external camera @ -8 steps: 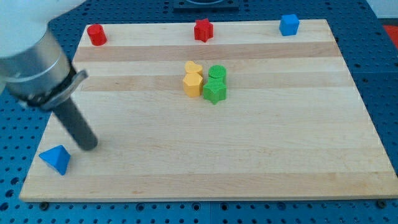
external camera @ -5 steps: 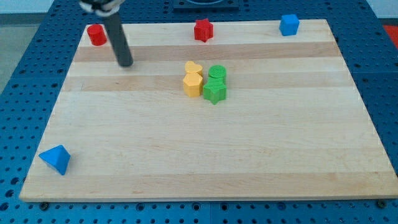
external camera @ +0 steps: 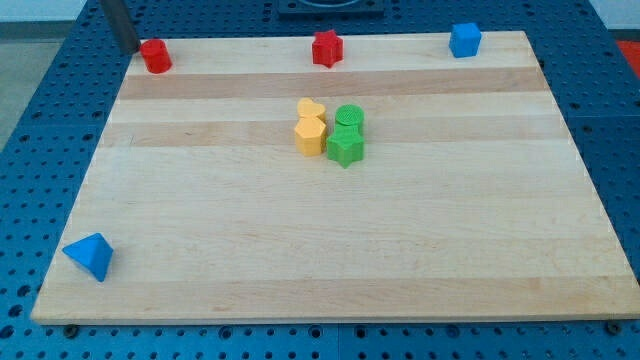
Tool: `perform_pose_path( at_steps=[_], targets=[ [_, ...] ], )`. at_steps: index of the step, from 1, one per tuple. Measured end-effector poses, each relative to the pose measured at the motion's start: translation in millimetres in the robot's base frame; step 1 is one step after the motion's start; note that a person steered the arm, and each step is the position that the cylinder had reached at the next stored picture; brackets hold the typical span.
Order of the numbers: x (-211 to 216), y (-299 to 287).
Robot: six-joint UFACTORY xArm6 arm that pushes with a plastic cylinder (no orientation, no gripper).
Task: Move the red circle above the blue triangle
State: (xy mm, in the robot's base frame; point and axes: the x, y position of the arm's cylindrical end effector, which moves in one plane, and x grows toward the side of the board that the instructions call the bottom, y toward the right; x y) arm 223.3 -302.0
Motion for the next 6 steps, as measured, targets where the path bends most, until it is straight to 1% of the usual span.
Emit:
perform_pose_path(
  at_steps=[1,2,3,5,6],
  targets=[
    [-1.1,3.3],
    [-31.2,2.9],
    [-28.3,14.4],
    [40.0,25.3],
    [18.2,25.3]
  ],
)
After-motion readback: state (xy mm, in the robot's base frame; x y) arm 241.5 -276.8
